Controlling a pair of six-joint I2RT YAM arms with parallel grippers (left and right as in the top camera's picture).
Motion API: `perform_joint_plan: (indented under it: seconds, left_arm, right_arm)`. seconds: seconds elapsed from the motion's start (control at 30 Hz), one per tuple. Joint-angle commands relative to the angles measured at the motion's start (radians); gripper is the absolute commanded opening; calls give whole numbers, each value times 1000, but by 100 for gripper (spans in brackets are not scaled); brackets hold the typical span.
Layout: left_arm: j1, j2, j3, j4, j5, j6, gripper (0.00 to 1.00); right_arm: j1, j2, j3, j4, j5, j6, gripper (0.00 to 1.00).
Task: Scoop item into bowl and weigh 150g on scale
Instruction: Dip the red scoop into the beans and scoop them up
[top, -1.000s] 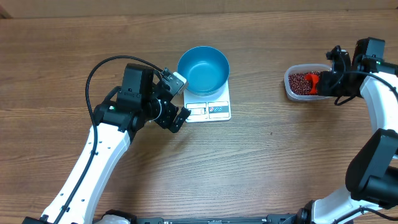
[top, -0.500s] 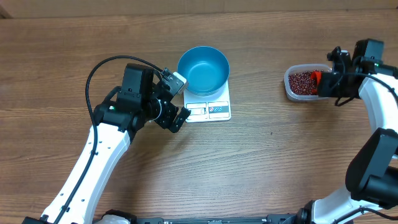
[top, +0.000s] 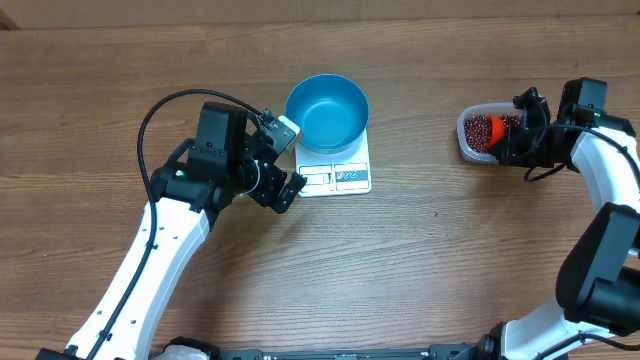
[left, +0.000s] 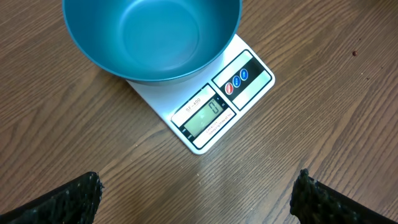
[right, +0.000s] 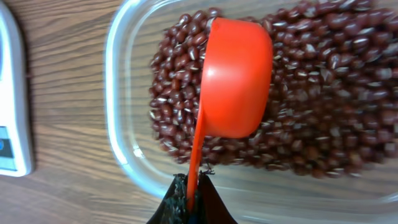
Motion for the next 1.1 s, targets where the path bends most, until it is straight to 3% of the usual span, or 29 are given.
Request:
perform_joint_plan:
  seconds: [0.0, 1.07]
  left_arm:
    - [-7, -15, -2, 1, 21, 23, 100]
    - [-7, -15, -2, 1, 21, 23, 100]
  right_arm:
    - [2, 13, -28, -15, -85, 3, 4]
    - [-120, 13, -28, -2, -368, 128, 4]
